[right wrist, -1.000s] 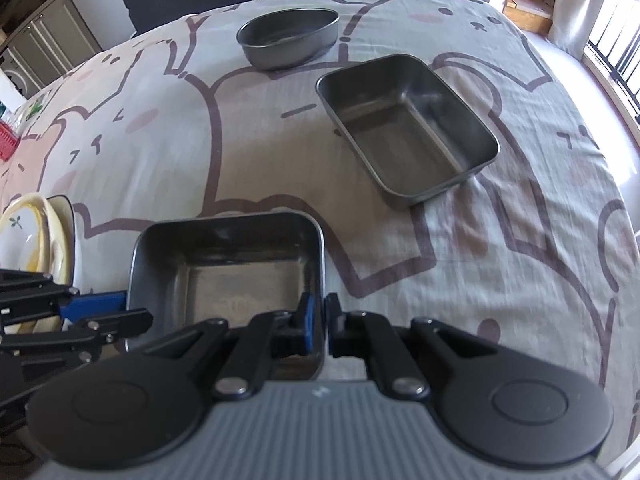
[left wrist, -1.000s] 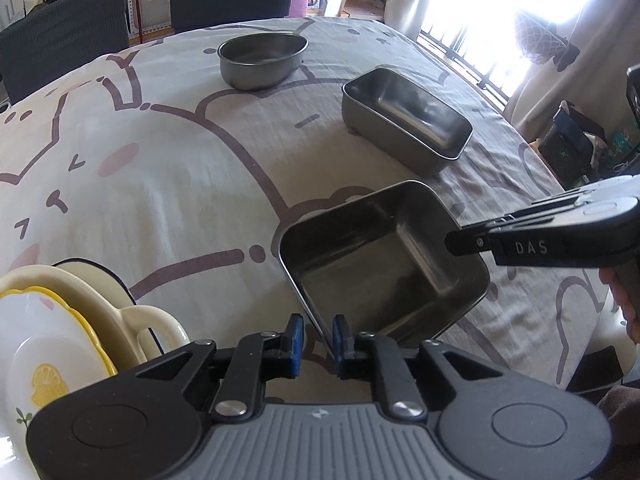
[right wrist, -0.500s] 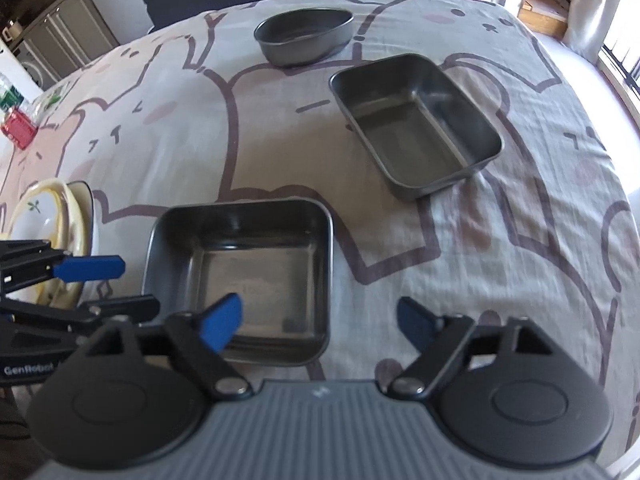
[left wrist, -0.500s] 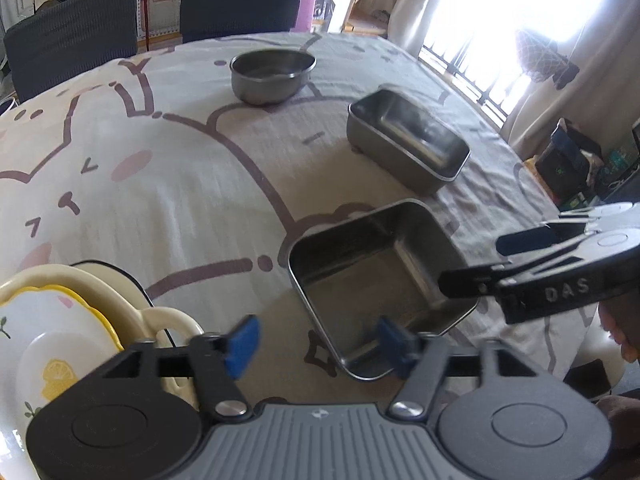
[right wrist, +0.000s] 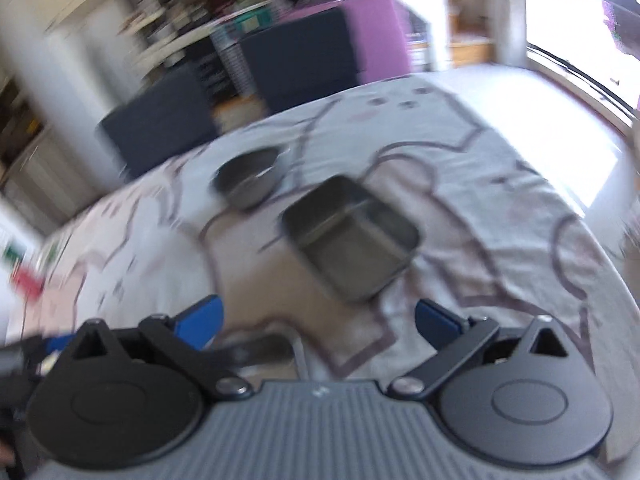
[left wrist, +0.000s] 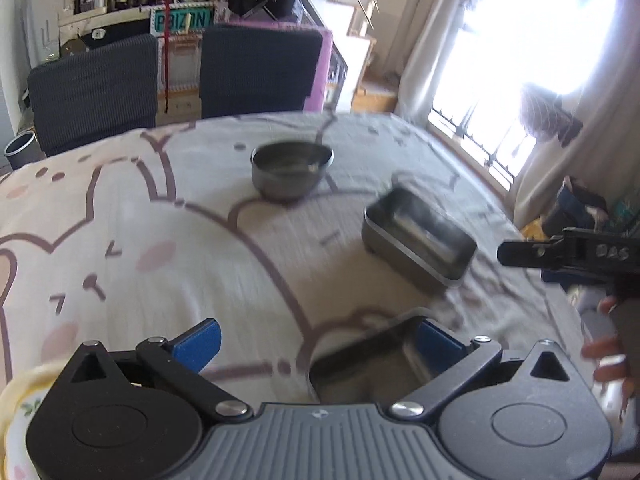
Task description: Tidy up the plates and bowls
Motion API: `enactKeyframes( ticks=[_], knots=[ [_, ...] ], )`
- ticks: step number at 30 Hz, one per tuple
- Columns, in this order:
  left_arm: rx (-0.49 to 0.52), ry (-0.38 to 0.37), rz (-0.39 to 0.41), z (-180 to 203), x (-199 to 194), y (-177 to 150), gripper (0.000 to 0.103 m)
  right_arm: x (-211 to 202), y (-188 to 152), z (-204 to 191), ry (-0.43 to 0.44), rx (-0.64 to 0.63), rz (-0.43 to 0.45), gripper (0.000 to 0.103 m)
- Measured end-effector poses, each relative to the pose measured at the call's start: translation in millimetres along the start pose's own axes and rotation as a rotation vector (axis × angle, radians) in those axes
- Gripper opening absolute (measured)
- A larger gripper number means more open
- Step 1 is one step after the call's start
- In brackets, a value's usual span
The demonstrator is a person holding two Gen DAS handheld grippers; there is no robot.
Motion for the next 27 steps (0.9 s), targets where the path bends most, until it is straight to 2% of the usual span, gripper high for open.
enactKeyframes(
  ticks=[5, 8, 11, 12, 14, 16, 17, 18, 19, 20, 22, 27],
  knots=[
    [-0.007, -0.009, 0.110, 7, 7, 19, 0.103, 29, 1, 34, -0.085, 0.209, 0.014, 0.103],
    [-0.030, -0.021, 0.128, 10, 16, 28, 0.103, 51, 0, 54, -0.135, 0.326, -0.008, 0.100],
    [-0.049, -0.025, 0.122, 11, 30, 35, 0.103, 72, -2, 63, -0.121, 0.396, -0.069, 0.082],
    [-0.050, -0.026, 0.123, 11, 34, 36, 0.103, 78, -2, 63, -0.118, 0.401, -0.087, 0.072],
    [-0.060, -0.026, 0.120, 11, 42, 40, 0.103, 85, -3, 58, -0.118, 0.384, -0.105, 0.062],
    [-0.085, -0.037, 0.112, 8, 48, 43, 0.103, 91, 1, 53, -0.121, 0.343, -0.107, 0.044],
    [-0.102, -0.043, 0.110, 6, 51, 44, 0.103, 94, 2, 48, -0.121, 0.325, -0.106, 0.039],
    [-0.119, -0.046, 0.109, 4, 53, 46, 0.102, 95, 4, 46, -0.116, 0.315, -0.105, 0.028],
    [-0.132, -0.048, 0.108, 1, 54, 47, 0.102, 97, 6, 44, -0.109, 0.307, -0.106, 0.024],
    [-0.143, -0.052, 0.106, -1, 55, 49, 0.101, 100, 10, 43, -0.111, 0.294, -0.110, 0.024],
    [-0.159, -0.051, 0.106, -6, 57, 51, 0.097, 108, 17, 36, -0.103, 0.220, -0.112, 0.017],
    [-0.178, -0.032, 0.102, -22, 60, 56, 0.088, 122, 28, 14, -0.078, 0.024, -0.107, 0.016]
  ],
)
Point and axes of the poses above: each gripper's, at about its wrist camera, not at the fingertips, and x roughly the way its jaws point, z to its right, y to its top, the point moved 2 cm from there along x, roughly the way its jaws point, and after that the axes turned 14 degrees about -x, right-handed, at the moved point
